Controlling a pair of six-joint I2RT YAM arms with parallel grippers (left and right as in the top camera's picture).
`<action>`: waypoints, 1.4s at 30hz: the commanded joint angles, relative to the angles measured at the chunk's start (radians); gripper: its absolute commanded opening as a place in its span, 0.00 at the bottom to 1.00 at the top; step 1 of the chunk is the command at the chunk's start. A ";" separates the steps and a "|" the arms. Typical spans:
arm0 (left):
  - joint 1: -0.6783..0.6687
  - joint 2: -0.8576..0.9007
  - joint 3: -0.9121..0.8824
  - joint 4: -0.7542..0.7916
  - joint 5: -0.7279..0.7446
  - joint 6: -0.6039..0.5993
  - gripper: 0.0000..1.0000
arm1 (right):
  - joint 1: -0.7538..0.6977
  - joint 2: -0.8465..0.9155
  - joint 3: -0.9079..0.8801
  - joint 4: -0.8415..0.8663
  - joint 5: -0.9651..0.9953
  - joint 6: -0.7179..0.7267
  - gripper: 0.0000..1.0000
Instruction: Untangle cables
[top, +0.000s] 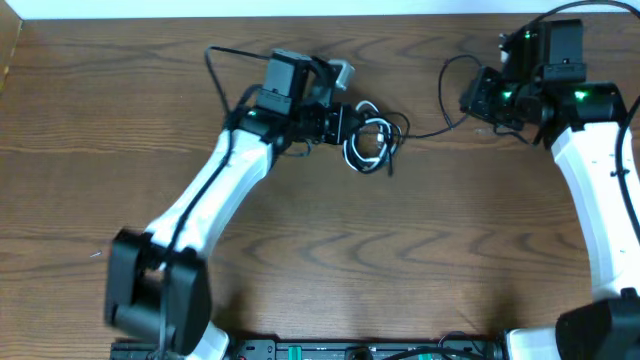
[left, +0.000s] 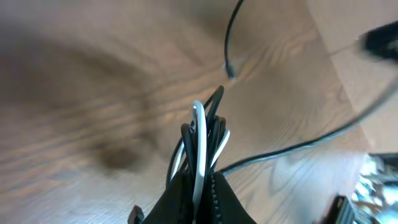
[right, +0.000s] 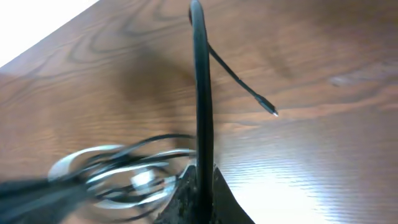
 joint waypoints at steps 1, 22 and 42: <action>0.027 -0.090 -0.003 -0.017 -0.112 -0.003 0.07 | -0.042 0.047 0.001 -0.025 0.044 -0.027 0.01; 0.170 -0.203 -0.003 -0.158 -0.299 -0.035 0.07 | -0.355 0.238 0.001 -0.071 0.155 -0.105 0.01; 0.197 -0.203 -0.003 -0.297 -0.322 -0.024 0.07 | -0.472 0.238 0.001 -0.088 -0.200 -0.406 0.59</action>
